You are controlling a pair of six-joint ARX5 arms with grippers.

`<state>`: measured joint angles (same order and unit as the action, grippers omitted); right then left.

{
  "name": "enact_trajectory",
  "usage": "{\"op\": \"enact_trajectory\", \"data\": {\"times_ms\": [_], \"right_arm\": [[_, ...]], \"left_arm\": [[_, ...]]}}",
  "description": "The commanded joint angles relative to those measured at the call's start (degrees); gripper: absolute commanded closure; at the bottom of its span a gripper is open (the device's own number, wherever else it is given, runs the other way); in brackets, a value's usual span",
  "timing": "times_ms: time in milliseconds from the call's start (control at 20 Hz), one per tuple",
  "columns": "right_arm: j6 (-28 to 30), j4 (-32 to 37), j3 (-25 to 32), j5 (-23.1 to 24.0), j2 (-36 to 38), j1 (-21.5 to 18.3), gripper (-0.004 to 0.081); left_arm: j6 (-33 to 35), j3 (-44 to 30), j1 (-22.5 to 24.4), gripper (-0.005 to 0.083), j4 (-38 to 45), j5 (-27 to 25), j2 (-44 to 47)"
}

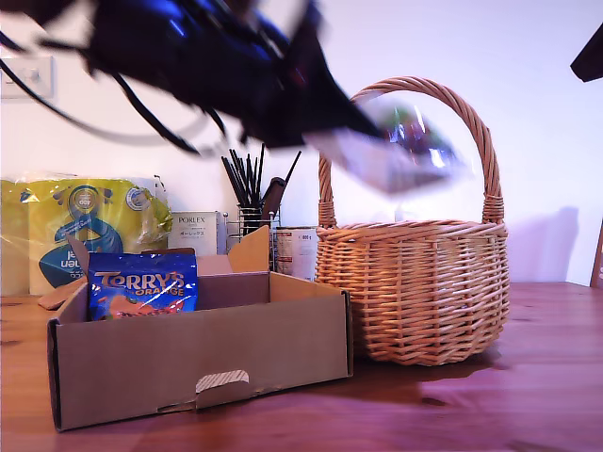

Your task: Move the bags of Easter eggs from the cardboard box on the left into the woven basket on the right side.

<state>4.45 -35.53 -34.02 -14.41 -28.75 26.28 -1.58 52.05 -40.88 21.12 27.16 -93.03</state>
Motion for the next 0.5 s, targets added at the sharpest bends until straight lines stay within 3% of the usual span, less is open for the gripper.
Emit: {"op": "enact_trajectory", "data": {"times_ms": [0,150,450], "right_arm": [[0.1,0.3,-0.4,0.0,0.0,-0.2,0.0782],[0.1,-0.1,-0.4,0.0,0.0,-0.2,0.0782],[0.1,-0.1,-0.4,0.0,0.0,-0.2,0.0782]], "left_arm": [[-0.5,2.8,-0.6,0.0793,1.8,-3.3,-3.0],[-1.3,6.8,-1.2,0.0793,4.1,-8.3,-7.5],[-1.5,12.2,-1.2,0.0793,3.8,-11.0,-14.2]]}}
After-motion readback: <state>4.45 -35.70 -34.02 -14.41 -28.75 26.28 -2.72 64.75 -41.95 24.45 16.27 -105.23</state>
